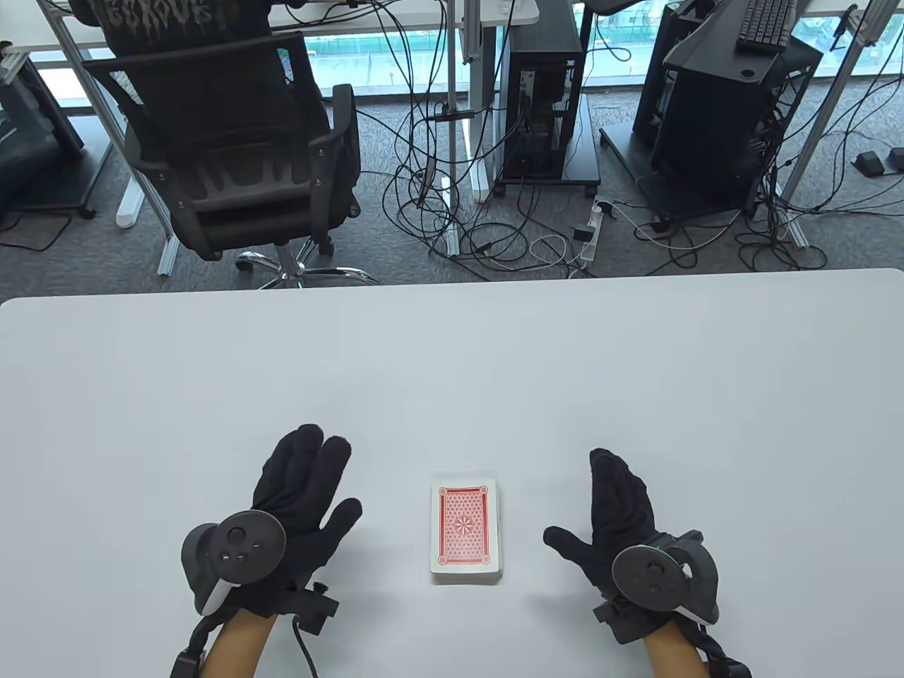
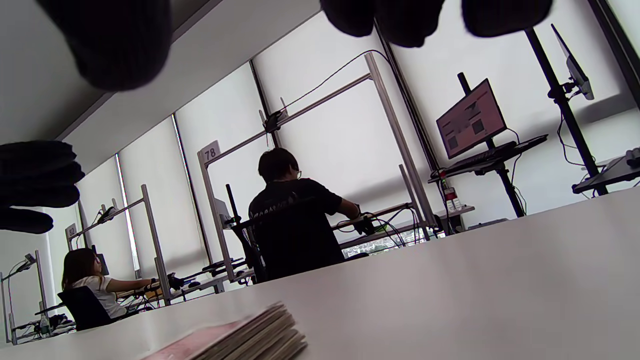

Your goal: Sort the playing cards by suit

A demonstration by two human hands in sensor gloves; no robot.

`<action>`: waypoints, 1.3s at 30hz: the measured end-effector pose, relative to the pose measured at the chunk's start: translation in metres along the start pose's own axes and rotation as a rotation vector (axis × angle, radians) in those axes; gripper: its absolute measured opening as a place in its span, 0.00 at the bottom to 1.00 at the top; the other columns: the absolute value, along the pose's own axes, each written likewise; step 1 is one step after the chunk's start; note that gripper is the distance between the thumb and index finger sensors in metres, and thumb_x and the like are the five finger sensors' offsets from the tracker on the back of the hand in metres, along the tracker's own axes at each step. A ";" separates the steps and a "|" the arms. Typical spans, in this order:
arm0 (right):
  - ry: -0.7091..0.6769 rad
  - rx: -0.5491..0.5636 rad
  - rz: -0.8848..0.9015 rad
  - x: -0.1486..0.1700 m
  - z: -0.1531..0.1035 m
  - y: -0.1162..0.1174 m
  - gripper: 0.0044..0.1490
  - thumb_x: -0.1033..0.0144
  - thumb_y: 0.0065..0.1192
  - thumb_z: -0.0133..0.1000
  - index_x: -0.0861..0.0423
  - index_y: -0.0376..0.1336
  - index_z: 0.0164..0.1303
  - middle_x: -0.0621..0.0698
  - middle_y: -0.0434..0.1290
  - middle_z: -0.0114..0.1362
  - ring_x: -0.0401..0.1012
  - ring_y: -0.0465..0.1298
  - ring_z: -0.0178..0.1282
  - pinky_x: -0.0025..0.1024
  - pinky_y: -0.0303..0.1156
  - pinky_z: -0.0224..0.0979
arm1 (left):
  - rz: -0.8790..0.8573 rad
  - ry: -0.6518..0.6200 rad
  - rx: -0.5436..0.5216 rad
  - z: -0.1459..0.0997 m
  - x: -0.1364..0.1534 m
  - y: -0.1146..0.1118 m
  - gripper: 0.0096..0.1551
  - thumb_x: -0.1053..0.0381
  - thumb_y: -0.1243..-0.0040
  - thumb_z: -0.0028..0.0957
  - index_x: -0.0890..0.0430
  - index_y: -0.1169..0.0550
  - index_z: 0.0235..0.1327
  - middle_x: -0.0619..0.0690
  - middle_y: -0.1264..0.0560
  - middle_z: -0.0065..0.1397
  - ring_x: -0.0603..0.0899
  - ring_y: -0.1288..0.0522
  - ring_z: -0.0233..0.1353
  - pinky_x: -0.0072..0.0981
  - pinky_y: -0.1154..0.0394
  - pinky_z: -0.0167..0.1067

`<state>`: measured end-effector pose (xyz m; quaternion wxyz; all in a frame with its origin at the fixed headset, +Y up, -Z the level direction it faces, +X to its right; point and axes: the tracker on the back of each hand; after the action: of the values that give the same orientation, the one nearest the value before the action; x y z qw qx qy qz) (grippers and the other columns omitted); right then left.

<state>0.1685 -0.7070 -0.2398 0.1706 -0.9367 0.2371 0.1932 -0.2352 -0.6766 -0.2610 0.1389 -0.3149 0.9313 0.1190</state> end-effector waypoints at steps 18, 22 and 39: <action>0.353 -0.640 0.736 0.013 0.043 0.084 0.67 0.53 0.60 0.59 0.77 0.21 0.67 0.86 0.49 0.70 0.76 0.60 0.61 0.60 0.68 0.62 | -0.015 0.389 0.556 0.060 0.007 -0.110 0.47 0.28 0.47 0.53 0.61 0.35 0.72 0.64 0.31 0.72 0.64 0.21 0.56 0.40 0.20 0.45; 0.429 -0.718 0.816 0.023 0.045 0.096 0.65 0.54 0.58 0.60 0.80 0.21 0.65 0.87 0.51 0.67 0.70 0.69 0.54 0.48 0.75 0.54 | -0.027 0.425 0.679 0.065 0.013 -0.126 0.44 0.32 0.47 0.55 0.62 0.35 0.71 0.65 0.29 0.67 0.63 0.20 0.53 0.38 0.19 0.41; 0.605 -0.787 0.894 0.011 0.058 0.125 0.58 0.56 0.59 0.61 0.90 0.37 0.66 0.78 0.59 0.63 0.68 0.67 0.51 0.47 0.71 0.53 | -0.074 0.442 0.861 0.063 -0.002 -0.140 0.46 0.44 0.39 0.54 0.67 0.45 0.72 0.66 0.33 0.65 0.65 0.19 0.53 0.41 0.17 0.43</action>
<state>0.0972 -0.7908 -0.3238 -0.3545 -0.7536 0.5516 0.0464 -0.1351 -0.7644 -0.3381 0.0596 -0.2794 0.8913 -0.3521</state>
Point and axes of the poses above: the tracker on the back of each hand, its own x axis roughly to the little-finger side, its own z axis roughly from the wrist to the fingertips, y = z × x
